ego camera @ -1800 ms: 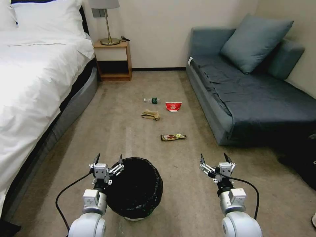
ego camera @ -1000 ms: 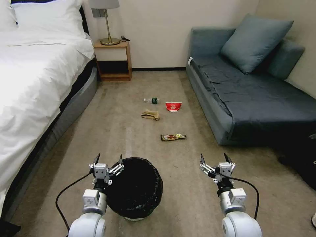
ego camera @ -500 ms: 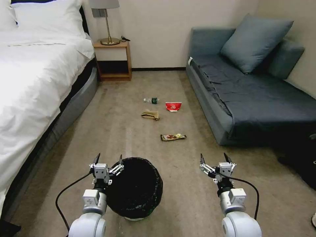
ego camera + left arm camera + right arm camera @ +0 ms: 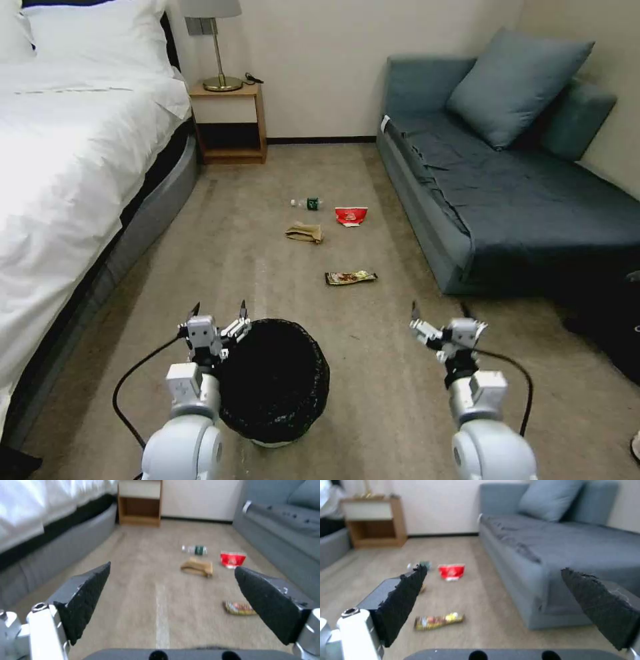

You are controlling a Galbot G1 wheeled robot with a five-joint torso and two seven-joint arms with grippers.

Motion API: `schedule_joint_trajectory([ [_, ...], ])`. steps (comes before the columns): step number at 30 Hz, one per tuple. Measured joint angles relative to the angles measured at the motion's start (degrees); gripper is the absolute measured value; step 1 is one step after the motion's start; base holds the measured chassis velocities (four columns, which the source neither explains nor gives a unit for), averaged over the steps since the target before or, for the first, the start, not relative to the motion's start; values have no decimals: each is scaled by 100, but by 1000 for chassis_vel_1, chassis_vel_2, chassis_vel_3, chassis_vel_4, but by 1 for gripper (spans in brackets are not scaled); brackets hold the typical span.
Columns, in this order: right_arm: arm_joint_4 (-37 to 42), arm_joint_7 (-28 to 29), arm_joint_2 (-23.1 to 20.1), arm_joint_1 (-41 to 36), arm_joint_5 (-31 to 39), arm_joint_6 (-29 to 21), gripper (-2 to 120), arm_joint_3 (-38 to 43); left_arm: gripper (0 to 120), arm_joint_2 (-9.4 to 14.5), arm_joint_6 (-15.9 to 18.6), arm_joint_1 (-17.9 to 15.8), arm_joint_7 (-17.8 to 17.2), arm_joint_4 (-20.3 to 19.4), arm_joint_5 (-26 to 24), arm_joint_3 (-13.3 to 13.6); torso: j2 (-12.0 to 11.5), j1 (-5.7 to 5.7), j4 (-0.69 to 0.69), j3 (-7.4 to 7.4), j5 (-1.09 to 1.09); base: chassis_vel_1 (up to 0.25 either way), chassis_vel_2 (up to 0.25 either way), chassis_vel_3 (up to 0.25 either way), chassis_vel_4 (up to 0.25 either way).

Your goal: Pick up the trash bin, then pick up the garbage on the floor and place it into the trash bin.

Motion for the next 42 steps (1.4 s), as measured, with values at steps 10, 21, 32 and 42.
schedule_joint_trajectory([
  [10, 653, 439, -60, 50, 433, -547, 100, 61, 100, 420, 1313, 211, -744, -532, -432, -88, 0, 0, 0, 0, -3, 0, 0, 0, 0],
  [21, 672, 497, -76, 122, 497, -604, 100, 66, 100, 940, 2703, 249, -1899, -594, -1978, 220, 0, 0, 0, 0, -3, 0, 0, 0, 0],
  [32, 613, 551, -99, 139, 514, -583, 100, 131, 100, 1035, 2677, 222, -2277, 132, -2302, 414, 0, 0, 1, 0, -3, 0, 0, 0, 0],
  [42, 523, 600, -58, 172, 475, -526, 100, 135, 98, 1068, 2622, -23, -2498, 762, -2784, 442, 0, 0, 0, 0, 0, 0, 0, 0, 0],
])
